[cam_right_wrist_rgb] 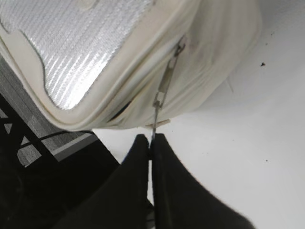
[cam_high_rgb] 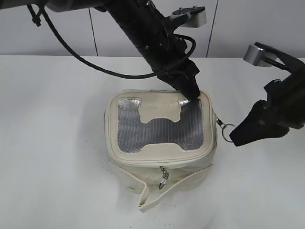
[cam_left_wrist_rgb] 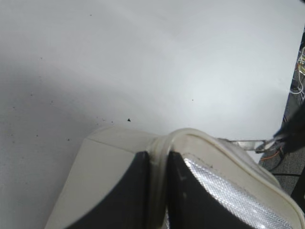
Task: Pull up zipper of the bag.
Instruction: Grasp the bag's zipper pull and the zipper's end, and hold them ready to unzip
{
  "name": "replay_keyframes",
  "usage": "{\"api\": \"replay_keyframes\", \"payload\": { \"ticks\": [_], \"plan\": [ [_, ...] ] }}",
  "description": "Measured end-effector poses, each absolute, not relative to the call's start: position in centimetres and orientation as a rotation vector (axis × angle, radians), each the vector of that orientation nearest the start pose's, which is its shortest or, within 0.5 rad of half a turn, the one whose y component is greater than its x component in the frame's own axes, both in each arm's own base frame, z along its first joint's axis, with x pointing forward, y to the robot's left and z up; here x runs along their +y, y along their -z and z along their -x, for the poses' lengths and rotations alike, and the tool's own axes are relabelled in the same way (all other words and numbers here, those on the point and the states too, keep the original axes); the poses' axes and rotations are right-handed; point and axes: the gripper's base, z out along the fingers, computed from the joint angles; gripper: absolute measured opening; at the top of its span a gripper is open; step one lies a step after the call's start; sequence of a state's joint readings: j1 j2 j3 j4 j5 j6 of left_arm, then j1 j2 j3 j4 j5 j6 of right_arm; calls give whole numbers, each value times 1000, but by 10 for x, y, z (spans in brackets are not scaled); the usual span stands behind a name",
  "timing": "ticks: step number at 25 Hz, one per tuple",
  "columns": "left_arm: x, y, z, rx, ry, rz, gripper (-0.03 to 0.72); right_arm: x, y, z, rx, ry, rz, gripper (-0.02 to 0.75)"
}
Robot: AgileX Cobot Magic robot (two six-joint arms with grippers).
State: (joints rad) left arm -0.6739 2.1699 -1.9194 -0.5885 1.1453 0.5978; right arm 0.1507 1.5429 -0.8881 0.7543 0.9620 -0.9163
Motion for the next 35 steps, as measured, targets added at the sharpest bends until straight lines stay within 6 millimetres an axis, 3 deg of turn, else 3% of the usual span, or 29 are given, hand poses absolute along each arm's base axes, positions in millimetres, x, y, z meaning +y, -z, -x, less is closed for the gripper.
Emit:
{"api": "replay_keyframes", "payload": {
  "ticks": [6, 14, 20, 24, 29, 35],
  "plan": [
    [-329, -241, -336, 2380, 826, -1457, 74, 106, -226, -236, 2683, -709, 981, 5],
    [-330, -241, -335, 2377, 828, -1460, 74, 128, -232, -192, 2686, -733, 1110, 5],
    [-331, -241, -334, 2376, 833, -1467, 74, 169, -235, -170, 2556, -790, 1228, 5],
    [-331, -241, -334, 2377, 834, -1469, 73, 198, -232, -166, 2485, -817, 1256, 5],
    [-331, -241, -334, 2380, 833, -1469, 73, 231, -224, -175, 2479, -848, 1297, 5],
    [-330, -240, -333, 2387, 835, -1478, 73, 240, -224, -181, 2484, -863, 1280, 5]
  ]
}}
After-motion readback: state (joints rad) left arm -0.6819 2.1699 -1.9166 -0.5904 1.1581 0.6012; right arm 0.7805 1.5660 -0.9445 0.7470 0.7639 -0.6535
